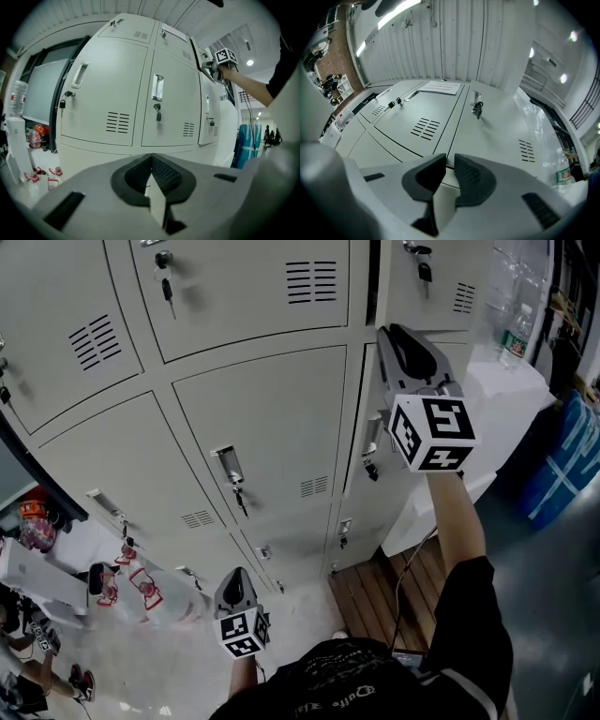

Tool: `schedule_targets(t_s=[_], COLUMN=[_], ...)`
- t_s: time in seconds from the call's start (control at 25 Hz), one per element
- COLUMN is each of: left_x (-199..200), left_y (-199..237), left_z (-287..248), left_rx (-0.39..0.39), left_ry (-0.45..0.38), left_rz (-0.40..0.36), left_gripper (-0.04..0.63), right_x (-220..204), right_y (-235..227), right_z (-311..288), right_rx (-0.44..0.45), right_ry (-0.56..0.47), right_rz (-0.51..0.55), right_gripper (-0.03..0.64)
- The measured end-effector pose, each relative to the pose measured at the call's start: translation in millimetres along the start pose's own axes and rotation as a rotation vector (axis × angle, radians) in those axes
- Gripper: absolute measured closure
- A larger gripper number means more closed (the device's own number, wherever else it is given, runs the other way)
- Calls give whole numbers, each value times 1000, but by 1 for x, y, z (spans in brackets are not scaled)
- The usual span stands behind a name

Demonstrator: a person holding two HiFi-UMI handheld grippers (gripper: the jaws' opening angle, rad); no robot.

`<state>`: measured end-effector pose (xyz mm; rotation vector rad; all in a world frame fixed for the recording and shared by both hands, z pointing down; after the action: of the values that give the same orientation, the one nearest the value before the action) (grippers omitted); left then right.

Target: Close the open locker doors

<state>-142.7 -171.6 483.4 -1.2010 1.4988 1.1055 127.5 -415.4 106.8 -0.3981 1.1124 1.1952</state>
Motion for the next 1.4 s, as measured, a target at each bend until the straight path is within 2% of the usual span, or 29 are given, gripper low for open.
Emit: schedule_targets(t_s=[0.32, 0.6, 0.84, 1.08, 1.2, 1.4], left_x=[-8, -12, -11, -10, -10, -8], left_y=[15, 24, 30, 24, 19, 12], left_z=[3, 6, 7, 6, 7, 10], left_rx=[60, 92, 110, 87, 62, 14], left_ry=[6, 11, 5, 2, 4, 2], left_rz=[35, 55, 52, 52, 48, 43], left_gripper=[588, 588, 588, 588, 588, 588], right_x=[-7, -8, -7, -6, -4, -2], right_y=[5, 5, 0, -5, -6, -5], right_z=[-20, -32, -35, -37, -29, -5], right_rx=[-13, -10, 34, 94, 123, 115], right_ry=[23, 74, 117, 139, 117, 93], right_rz=[-6, -54, -127, -187, -231, -206], right_gripper=[561, 563, 569, 569, 543, 543])
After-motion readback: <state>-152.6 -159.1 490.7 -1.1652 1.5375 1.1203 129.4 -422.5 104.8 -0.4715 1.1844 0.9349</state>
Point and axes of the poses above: the fingertips, and each gripper's own axes: z backward along the fingers, y to its left, x out of its top, the point moved 9 cm from there along z, backward along the fingers, and after that the axes turned 3 degrees about -x, right-handed, at the moved point
